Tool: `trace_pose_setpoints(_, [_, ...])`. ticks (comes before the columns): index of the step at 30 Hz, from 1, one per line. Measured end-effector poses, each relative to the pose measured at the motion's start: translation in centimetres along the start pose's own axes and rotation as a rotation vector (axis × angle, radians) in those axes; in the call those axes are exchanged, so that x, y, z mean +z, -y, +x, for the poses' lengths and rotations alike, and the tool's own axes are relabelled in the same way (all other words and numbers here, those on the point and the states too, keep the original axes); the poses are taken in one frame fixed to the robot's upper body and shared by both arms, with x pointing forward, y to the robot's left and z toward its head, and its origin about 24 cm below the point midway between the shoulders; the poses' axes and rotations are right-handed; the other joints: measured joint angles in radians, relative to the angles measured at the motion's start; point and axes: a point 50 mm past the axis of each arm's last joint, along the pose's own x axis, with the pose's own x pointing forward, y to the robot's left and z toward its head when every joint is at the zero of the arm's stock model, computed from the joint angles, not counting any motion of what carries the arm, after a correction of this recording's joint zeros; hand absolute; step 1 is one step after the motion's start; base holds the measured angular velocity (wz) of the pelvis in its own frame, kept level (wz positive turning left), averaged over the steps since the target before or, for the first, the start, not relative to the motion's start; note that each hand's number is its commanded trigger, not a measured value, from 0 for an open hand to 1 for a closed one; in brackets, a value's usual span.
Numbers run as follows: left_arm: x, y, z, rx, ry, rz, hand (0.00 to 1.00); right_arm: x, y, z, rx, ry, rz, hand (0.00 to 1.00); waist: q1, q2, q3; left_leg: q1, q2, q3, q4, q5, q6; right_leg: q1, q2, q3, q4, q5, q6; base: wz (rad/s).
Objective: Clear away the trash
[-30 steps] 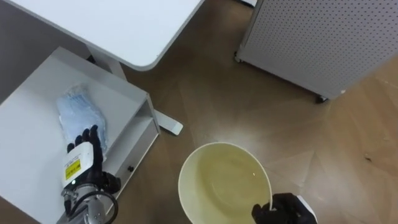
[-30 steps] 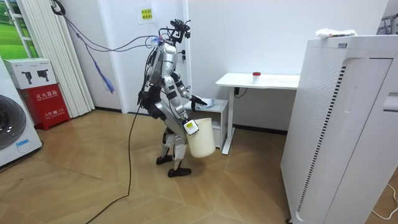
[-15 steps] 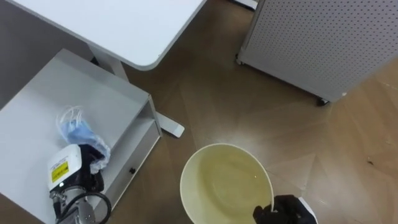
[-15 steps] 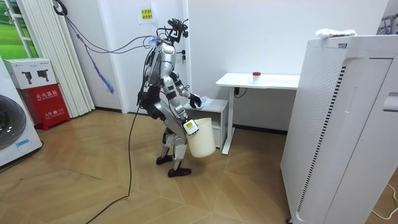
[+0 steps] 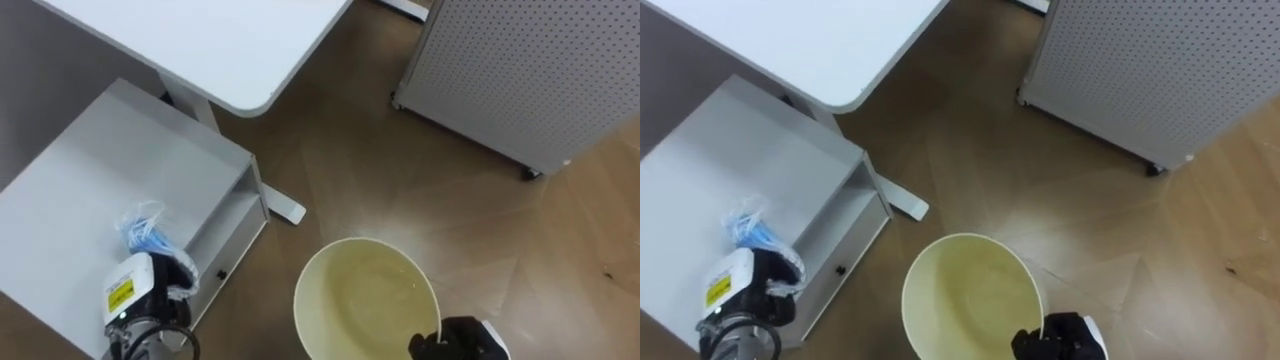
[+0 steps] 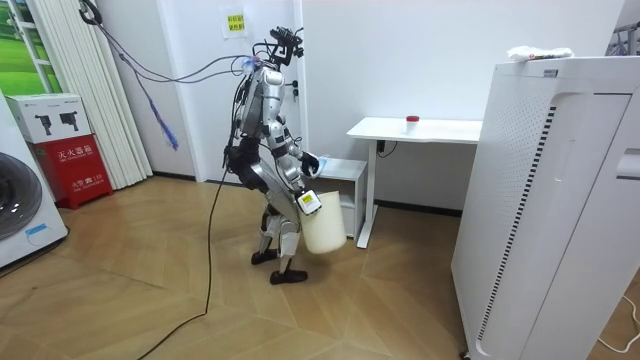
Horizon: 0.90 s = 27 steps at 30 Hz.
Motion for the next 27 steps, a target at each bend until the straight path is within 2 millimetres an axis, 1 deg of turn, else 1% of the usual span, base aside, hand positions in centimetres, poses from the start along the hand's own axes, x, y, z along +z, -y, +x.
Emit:
trace_pose_setpoints(1, [0.2, 0.4, -0.4, -0.007, 0.014, -0.036, 1.00, -0.1, -0.2, 0.0, 0.011, 0.004, -0.003, 1.00, 0.000, 0.000, -0.0019, 0.007, -0.005, 0.001, -0.023, 0.010, -0.001, 0.006, -0.003, -0.002, -0.015, 0.003, 0.001, 0.14])
trace_pose_setpoints(2, [0.3, 0.6, -0.6, -0.011, 0.020, -0.053, 1.00, -0.1, -0.3, 0.0, 0.018, 0.005, -0.001, 1.00, 0.002, 0.001, -0.0022, 0.011, -0.004, 0.003, -0.031, 0.012, -0.001, 0.010, -0.002, -0.004, -0.023, 0.005, 0.001, 0.09])
trace_pose_setpoints(4, [1.1, 2.2, -1.9, -0.070, 0.051, -0.103, 1.00, -0.5, -0.6, -0.2, 0.031, 0.001, -0.002, 1.00, 0.025, 0.000, -0.0071, 0.040, -0.006, 0.006, -0.061, 0.018, -0.003, 0.035, -0.002, -0.008, -0.046, 0.007, 0.002, 0.00])
trace_pose_setpoints(5, [1.3, 2.6, -2.3, -0.091, 0.058, -0.116, 1.00, -0.7, -0.6, -0.3, 0.035, -0.001, -0.004, 1.00, 0.030, 0.000, -0.0088, 0.047, -0.006, 0.008, -0.066, 0.018, -0.003, 0.041, -0.002, -0.008, -0.048, 0.007, 0.002, 0.00])
trace_pose_setpoints(6, [1.6, 3.5, -3.1, -0.133, 0.069, -0.144, 1.00, -1.1, -0.8, -0.5, 0.044, -0.006, -0.009, 1.00, 0.037, -0.001, -0.0166, 0.059, -0.006, 0.012, -0.077, 0.018, -0.003, 0.051, -0.002, -0.009, -0.051, 0.006, 0.003, -0.03])
trace_pose_setpoints(7, [2.2, 4.5, -4.0, -0.180, 0.089, -0.165, 1.00, -1.4, -1.0, -0.6, 0.057, -0.011, -0.012, 1.00, 0.045, -0.003, -0.0210, 0.073, -0.009, 0.014, -0.091, 0.023, -0.003, 0.063, -0.002, -0.009, -0.062, 0.007, 0.004, 0.00])
trace_pose_setpoints(8, [2.4, 4.9, -4.4, -0.202, 0.099, -0.175, 1.00, -1.6, -1.1, -0.7, 0.064, -0.015, -0.017, 1.00, 0.047, -0.005, -0.0230, 0.080, -0.012, 0.014, -0.098, 0.026, -0.003, 0.069, -0.004, -0.009, -0.066, 0.007, 0.005, 0.04])
trace_pose_setpoints(9, [2.8, 5.6, -5.2, -0.252, 0.120, -0.189, 1.00, -1.9, -1.4, -0.9, 0.078, -0.021, -0.025, 1.00, 0.047, -0.006, -0.0270, 0.094, -0.019, 0.013, -0.112, 0.031, -0.003, 0.082, -0.008, -0.010, -0.072, 0.007, 0.007, 0.12])
trace_pose_setpoints(10, [3.2, 6.4, -6.0, -0.311, 0.151, -0.184, 1.00, -2.2, -1.6, -1.0, 0.089, -0.027, -0.036, 1.00, 0.047, -0.006, -0.0331, 0.106, -0.024, 0.014, -0.129, 0.036, 0.000, 0.091, -0.015, -0.015, -0.080, 0.007, 0.009, 0.14])
trace_pose_setpoints(11, [3.5, 6.8, -6.4, -0.341, 0.172, -0.177, 1.00, -2.4, -1.7, -1.1, 0.097, -0.031, -0.041, 1.00, 0.047, -0.008, -0.0344, 0.112, -0.028, 0.014, -0.137, 0.040, 0.001, 0.095, -0.019, -0.016, -0.081, 0.007, 0.010, 0.09])
trace_pose_setpoints(13, [3.8, 8.0, -7.9, -0.454, 0.223, -0.172, 1.00, -2.9, -2.2, -1.4, 0.130, -0.040, -0.044, 1.00, 0.050, -0.018, -0.0429, 0.136, -0.040, 0.019, -0.158, 0.048, 0.005, 0.109, -0.026, -0.009, -0.095, 0.007, 0.016, 0.02])
trace_pose_setpoints(16, [3.5, 9.0, -9.3, -0.563, 0.224, -0.170, 1.00, -3.3, -2.7, -1.6, 0.155, -0.050, -0.036, 1.00, 0.052, -0.027, -0.0469, 0.153, -0.041, 0.030, -0.171, 0.051, 0.007, 0.121, -0.028, -0.005, -0.100, 0.009, 0.019, -0.04])
trace_pose_setpoints(19, [2.8, 9.7, -10.3, -0.656, 0.216, -0.154, 1.00, -3.5, -2.9, -1.6, 0.170, -0.060, -0.033, 1.00, 0.053, -0.028, -0.0467, 0.169, -0.038, 0.038, -0.175, 0.051, 0.008, 0.137, -0.022, 0.003, -0.111, 0.016, 0.023, -0.10])
trace_pose_setpoints(21, [2.5, 10.0, -10.7, -0.703, 0.211, -0.146, 0.99, -3.6, -2.8, -1.7, 0.180, -0.064, -0.032, 1.00, 0.052, -0.028, -0.0464, 0.172, -0.038, 0.040, -0.178, 0.052, 0.009, 0.139, -0.021, 0.006, -0.116, 0.022, 0.024, -0.05])
trace_pose_setpoints(22, [2.3, 10.1, -10.9, -0.733, 0.209, -0.143, 0.87, -3.7, -2.8, -1.7, 0.190, -0.067, -0.036, 1.00, 0.052, -0.028, -0.0463, 0.171, -0.037, 0.042, -0.178, 0.052, 0.010, 0.139, -0.020, 0.007, -0.118, 0.024, 0.024, -0.04])
trace_pose_setpoints(23, [2.3, 10.2, -11.0, -0.747, 0.209, -0.141, 0.60, -3.8, -2.8, -1.7, 0.196, -0.069, -0.037, 1.00, 0.052, -0.028, -0.0463, 0.171, -0.037, 0.042, -0.178, 0.052, 0.010, 0.139, -0.019, 0.007, -0.119, 0.025, 0.024, -0.03])
trace_pose_setpoints(24, [2.2, 10.4, -11.2, -0.773, 0.210, -0.138, 0.54, -3.9, -2.9, -1.8, 0.205, -0.072, -0.037, 1.00, 0.052, -0.028, -0.0463, 0.171, -0.037, 0.042, -0.178, 0.052, 0.010, 0.140, -0.019, 0.007, -0.121, 0.027, 0.024, 0.00])
trace_pose_setpoints(25, [2.3, 10.5, -11.4, -0.794, 0.215, -0.134, 0.02, -4.0, -2.9, -1.8, 0.214, -0.075, -0.039, 1.00, 0.052, -0.028, -0.0463, 0.169, -0.035, 0.042, -0.178, 0.052, 0.010, 0.140, -0.017, 0.006, -0.125, 0.029, 0.025, 0.00])
trace_pose_setpoints(26, [2.3, 10.6, -11.5, -0.804, 0.217, -0.133, 0.00, -4.0, -3.0, -1.9, 0.220, -0.075, -0.040, 1.00, 0.053, -0.028, -0.0463, 0.167, -0.034, 0.042, -0.179, 0.053, 0.010, 0.140, -0.016, 0.005, -0.130, 0.032, 0.024, 0.00])
trace_pose_setpoints(27, [2.4, 10.7, -11.6, -0.820, 0.221, -0.130, 0.00, -4.0, -3.0, -1.9, 0.232, -0.075, -0.044, 1.00, 0.051, -0.028, -0.0464, 0.163, -0.033, 0.042, -0.180, 0.053, 0.011, 0.136, -0.015, 0.004, -0.133, 0.034, 0.025, 0.00])
